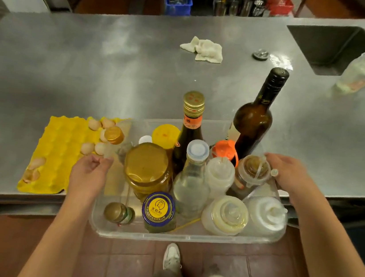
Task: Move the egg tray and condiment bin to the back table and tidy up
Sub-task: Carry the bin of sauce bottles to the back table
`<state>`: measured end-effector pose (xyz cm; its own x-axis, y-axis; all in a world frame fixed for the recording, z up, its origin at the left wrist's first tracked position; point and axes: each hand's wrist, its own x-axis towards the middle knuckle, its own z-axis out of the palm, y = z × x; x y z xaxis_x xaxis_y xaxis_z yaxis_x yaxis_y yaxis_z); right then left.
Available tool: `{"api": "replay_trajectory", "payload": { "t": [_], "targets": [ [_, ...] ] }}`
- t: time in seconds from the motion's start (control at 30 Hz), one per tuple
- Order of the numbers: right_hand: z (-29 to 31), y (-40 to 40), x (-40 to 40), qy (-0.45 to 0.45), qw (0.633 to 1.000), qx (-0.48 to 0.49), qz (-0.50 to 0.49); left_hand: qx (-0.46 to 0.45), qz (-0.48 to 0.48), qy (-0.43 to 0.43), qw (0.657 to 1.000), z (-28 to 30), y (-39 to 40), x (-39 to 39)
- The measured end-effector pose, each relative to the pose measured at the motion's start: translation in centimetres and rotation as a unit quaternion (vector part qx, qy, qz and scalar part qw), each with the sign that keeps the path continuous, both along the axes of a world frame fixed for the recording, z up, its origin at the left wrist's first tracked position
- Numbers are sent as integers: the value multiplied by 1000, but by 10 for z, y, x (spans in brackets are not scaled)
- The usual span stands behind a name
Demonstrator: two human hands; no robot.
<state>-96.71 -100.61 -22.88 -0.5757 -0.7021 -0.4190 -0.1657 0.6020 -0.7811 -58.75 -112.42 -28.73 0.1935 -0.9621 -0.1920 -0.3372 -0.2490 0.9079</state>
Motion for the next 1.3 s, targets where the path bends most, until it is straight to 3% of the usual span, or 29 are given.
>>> {"api": "replay_trajectory", "payload": {
  "t": [0.47,0.77,1.3],
  "targets": [
    [-37,-101,-55,2,998,38,-45,-22,-18,-53,998,-27,-95,-64],
    [-67,-123,-71,-2,998,37,-46,-25,-11,-90,996,-51,-103,-81],
    [-84,-134,-87,0,996,80,-28,-3,1,-49,999,-56,-103,-96]
  ]
}}
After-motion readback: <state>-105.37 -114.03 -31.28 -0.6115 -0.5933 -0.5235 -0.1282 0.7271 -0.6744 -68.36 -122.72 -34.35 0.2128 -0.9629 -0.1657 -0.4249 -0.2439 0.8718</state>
